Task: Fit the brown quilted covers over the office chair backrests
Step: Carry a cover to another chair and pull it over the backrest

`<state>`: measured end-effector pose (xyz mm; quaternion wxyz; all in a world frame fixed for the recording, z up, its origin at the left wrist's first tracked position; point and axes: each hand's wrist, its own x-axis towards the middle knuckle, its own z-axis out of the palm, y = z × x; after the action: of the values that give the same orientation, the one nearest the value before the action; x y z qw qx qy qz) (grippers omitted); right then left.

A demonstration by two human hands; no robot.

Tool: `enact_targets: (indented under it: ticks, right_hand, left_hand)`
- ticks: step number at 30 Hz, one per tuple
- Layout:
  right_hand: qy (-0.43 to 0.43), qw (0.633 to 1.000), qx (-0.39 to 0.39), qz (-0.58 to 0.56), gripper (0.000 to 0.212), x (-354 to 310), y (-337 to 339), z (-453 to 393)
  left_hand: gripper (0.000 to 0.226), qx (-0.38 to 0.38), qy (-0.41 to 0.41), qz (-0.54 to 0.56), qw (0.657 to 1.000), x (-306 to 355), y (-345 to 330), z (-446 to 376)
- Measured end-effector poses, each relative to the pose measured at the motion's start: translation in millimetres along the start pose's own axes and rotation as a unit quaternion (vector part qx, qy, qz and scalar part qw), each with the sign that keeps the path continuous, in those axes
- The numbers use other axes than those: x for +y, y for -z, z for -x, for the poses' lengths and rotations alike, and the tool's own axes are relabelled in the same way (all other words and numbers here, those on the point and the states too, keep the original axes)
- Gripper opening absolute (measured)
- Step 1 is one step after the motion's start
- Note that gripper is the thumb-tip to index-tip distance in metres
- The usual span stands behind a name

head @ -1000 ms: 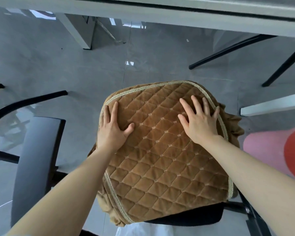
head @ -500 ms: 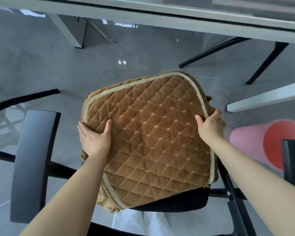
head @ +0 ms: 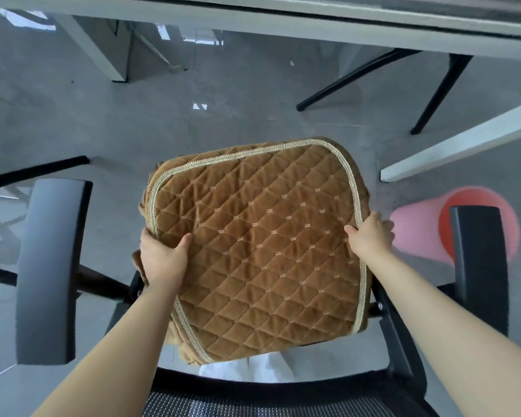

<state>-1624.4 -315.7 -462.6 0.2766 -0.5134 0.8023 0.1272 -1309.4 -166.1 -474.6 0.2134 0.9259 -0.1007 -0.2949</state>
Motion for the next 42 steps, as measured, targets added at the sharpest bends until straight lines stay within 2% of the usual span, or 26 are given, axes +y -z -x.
enact_targets:
  ticks: [6,10,12,14,17,21,24,29,35,42]
  right_hand:
    - [0.005,0.999,0.035,-0.027,0.057,41,-25,32]
    - [0.028,0.993,0.035,0.113,0.062,51,-25,43]
    - [0.037,0.992,0.019,0.119,0.075,48,-17,37]
    - [0.061,0.995,0.005,0.079,0.080,40,-8,23]
    - [0.082,0.996,-0.015,-0.035,0.072,15,9,0]
    - [-0.003,0.975,-0.096,-0.203,0.077,-12,21,-29]
    - [-0.049,0.968,-0.073,-0.234,0.070,-16,21,-41]
    - [-0.022,0.980,0.009,-0.200,0.040,5,4,-28]
    - [-0.019,0.988,-0.036,-0.147,0.057,-3,-3,-24]
    - [0.056,0.993,-0.019,-0.105,0.049,10,-3,-12]
  left_hand:
    - [0.091,-0.009,-0.023,-0.023,0.999,-14,0,14]
    - [0.090,-0.006,-0.042,-0.061,0.997,-14,5,18]
    - [0.088,-0.017,-0.031,-0.054,0.998,-11,7,15]
    - [0.086,-0.036,-0.012,-0.035,0.999,-8,8,8]
    - [0.082,-0.071,0.044,-0.001,0.997,-1,9,-6]
    - [0.063,-0.090,0.077,0.026,0.993,7,8,-20]
    - [0.060,-0.092,0.062,0.015,0.994,16,2,-25]
    - [0.066,-0.087,0.048,-0.025,0.995,30,-5,-32]
    - [0.070,-0.070,0.029,-0.008,0.997,19,-5,-34]
    - [0.062,-0.100,-0.007,-0.037,0.994,10,9,-36]
